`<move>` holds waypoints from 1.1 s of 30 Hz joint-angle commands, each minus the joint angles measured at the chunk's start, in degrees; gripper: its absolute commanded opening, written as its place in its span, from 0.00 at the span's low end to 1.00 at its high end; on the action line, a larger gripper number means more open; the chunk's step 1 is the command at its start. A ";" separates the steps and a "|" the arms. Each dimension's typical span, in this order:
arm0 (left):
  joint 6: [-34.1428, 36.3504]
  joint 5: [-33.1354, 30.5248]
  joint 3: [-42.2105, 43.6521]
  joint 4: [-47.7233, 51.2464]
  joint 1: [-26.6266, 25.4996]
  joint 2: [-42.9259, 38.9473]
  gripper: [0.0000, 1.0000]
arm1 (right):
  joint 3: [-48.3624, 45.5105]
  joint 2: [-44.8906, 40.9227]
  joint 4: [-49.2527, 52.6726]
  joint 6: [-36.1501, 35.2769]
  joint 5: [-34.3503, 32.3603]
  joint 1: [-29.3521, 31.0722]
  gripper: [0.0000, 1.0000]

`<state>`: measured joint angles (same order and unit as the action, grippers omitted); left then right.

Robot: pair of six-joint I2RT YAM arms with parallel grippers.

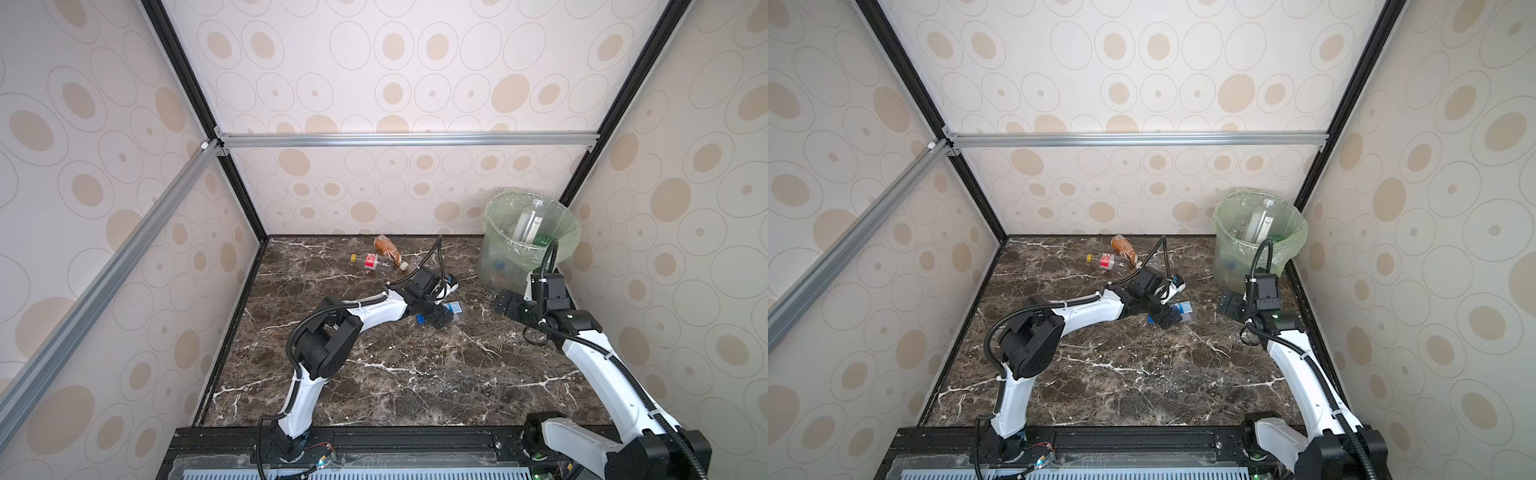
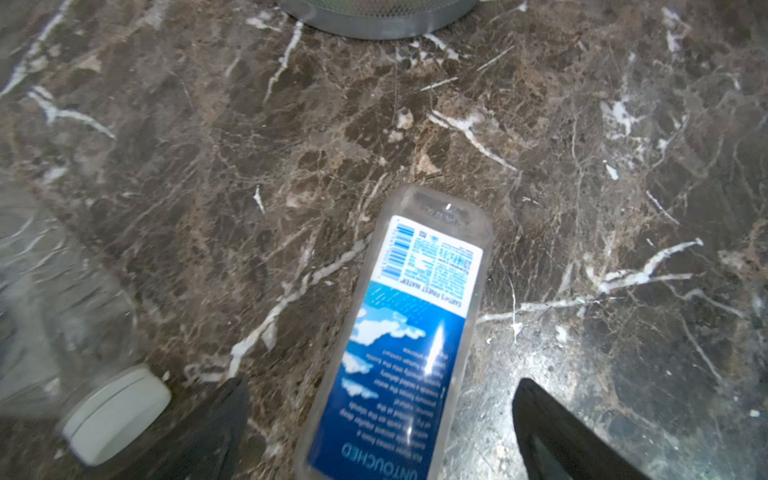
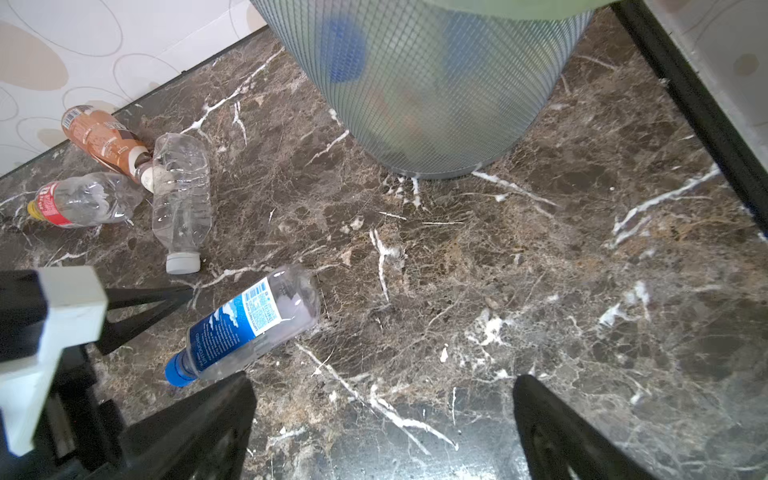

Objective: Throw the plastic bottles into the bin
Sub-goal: 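Grasp the blue-capped water bottle's body with the left gripper, then lift the blue-capped bottle upright with the left gripper while the right approaches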

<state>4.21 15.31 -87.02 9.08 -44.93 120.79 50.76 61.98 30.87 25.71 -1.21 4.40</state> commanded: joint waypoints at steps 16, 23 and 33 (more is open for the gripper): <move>2.00 4.02 -0.76 -1.47 -0.95 4.12 0.77 | -0.93 0.77 -1.96 1.96 3.85 -1.68 1.00; -0.02 4.64 1.33 -3.69 -1.16 2.33 0.53 | -0.25 0.53 -1.51 2.49 4.68 -1.85 1.00; -8.07 3.98 7.78 -15.26 -1.13 -8.65 0.54 | 1.66 -2.13 -1.86 5.34 9.03 -1.95 1.00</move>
<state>-0.49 19.09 -79.88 0.67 -45.54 117.08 50.78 61.69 29.10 29.30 5.82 2.83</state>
